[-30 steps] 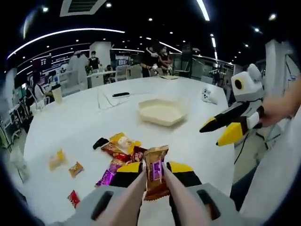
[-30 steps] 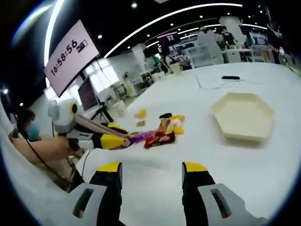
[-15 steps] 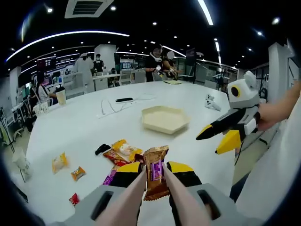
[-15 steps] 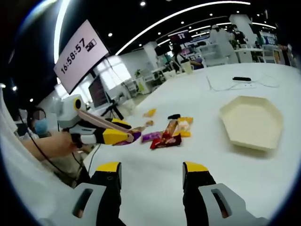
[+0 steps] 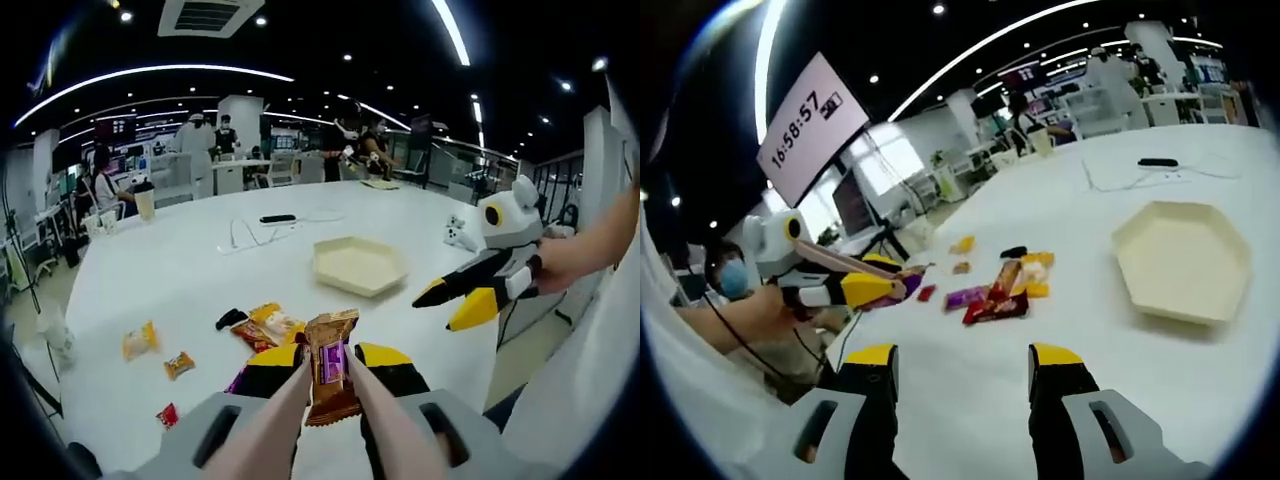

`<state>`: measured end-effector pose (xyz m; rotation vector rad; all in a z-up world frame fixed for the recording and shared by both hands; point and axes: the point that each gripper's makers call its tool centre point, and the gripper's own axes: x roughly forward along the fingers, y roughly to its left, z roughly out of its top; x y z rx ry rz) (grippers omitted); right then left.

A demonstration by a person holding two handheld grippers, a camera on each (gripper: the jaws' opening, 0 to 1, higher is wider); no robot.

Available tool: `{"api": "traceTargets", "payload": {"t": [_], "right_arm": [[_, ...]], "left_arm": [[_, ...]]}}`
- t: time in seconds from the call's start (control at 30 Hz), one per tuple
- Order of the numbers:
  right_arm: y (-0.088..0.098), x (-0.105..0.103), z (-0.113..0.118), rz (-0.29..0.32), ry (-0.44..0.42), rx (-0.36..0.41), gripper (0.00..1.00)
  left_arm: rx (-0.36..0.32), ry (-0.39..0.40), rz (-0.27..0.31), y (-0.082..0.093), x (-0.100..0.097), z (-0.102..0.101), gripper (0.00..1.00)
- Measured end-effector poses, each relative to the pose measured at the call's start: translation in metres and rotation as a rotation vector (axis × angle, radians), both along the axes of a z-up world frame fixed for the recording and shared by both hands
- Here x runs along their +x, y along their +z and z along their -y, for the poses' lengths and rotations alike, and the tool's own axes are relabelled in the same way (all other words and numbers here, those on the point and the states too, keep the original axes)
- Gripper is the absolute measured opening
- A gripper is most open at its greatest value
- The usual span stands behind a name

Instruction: Place the target food into the container with the food tongs after gripping and lifting it, then release it inside without dropping or visibly crushing the food.

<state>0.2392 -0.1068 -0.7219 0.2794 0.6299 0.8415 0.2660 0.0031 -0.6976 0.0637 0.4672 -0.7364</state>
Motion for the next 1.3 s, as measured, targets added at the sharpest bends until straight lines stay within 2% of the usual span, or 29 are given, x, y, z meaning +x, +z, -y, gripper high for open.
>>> {"api": "traceTargets", "payload": {"t": [0.27,0.67,1.1,1.3], "right_arm": [[0.005,-0.009,-0.007,-0.004,0.007,-0.03,0.52],[0.002,-0.033,-0.012,-0.025,-0.038,-0.042,0.52],[0.007,-0.032,-0.014,-0.005,-0.083,-0.017,0.52],[0.005,-0.037,-0.01,-0.005,-0.092,-0.011,0.52]], "left_arm": [[-0.003,-0.021,0.023,0.004,-0.002,-0.006,0.18],[-0.033,-0.041,0.019,-0.004,-0.012,-0.004,0.18],[-0.011,-0.062,0.019,-0.006,-0.017,-0.004,0.18],[-0.021,-0.058,0.019,-0.005,-0.017,0.001,0.18]]}}
